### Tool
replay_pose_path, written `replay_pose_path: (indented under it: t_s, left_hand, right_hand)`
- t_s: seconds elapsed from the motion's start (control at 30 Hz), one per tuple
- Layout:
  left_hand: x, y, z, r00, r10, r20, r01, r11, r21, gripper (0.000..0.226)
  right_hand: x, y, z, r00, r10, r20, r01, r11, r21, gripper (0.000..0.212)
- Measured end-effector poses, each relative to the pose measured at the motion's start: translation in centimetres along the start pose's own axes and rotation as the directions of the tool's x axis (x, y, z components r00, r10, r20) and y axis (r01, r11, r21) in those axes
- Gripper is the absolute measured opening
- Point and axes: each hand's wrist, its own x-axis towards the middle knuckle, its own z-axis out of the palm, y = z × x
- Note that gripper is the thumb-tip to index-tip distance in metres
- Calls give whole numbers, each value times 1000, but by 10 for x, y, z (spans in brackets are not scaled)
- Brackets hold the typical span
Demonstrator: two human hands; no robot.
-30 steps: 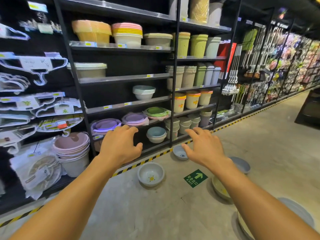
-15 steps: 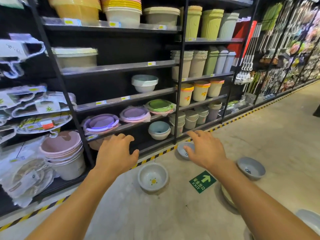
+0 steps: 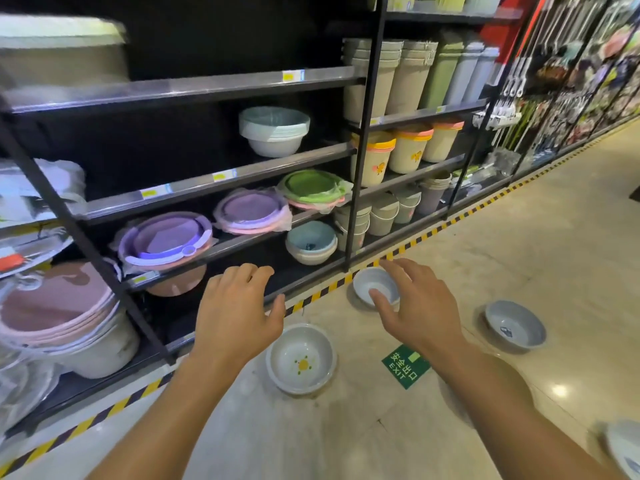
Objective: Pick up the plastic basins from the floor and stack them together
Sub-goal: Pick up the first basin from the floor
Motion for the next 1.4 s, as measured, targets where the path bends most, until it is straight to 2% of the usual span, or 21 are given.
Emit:
replay_pose_path:
  t_s: [0.17, 0.27, 0.43, 0.7, 0.83, 1.03, 1.3, 1.4]
  left_hand:
    - [71, -19, 58, 997, 2, 81, 1, 999, -41, 46]
    - [113, -28, 95, 999, -23, 45, 27, 994, -102, 43]
    - [187, -37, 167, 996, -92, 14, 92, 966, -241, 45]
    - [258, -72, 307, 945, -266, 192, 309, 917, -252, 46]
    - [258, -97, 380, 899, -342, 275, 411, 876, -254, 41]
    - [234, -144, 522, 783, -393, 482, 532, 825, -190, 47]
    - [158, -217, 753, 702, -345, 623, 533, 835, -138, 48]
    - [123, -241, 832, 706, -319, 633, 503, 855, -130, 53]
  right_hand:
    - [61, 15, 63, 996, 6, 89, -6, 1000, -4, 52]
    - [102, 23, 104, 993, 15, 113, -21, 999, 47, 50]
    - [173, 43, 180, 997, -21, 79, 11, 992, 123, 47]
    - [253, 85, 325, 964, 2, 266, -50, 983, 175, 48]
    - [256, 96, 400, 930, 62, 362, -136, 974, 183, 51]
    - [234, 111, 539, 861, 171, 478, -281, 945, 168, 51]
    - [143, 150, 771, 741, 320, 590, -422, 906, 39, 55]
    - [107, 162, 854, 666, 399, 630, -477, 878, -51, 58]
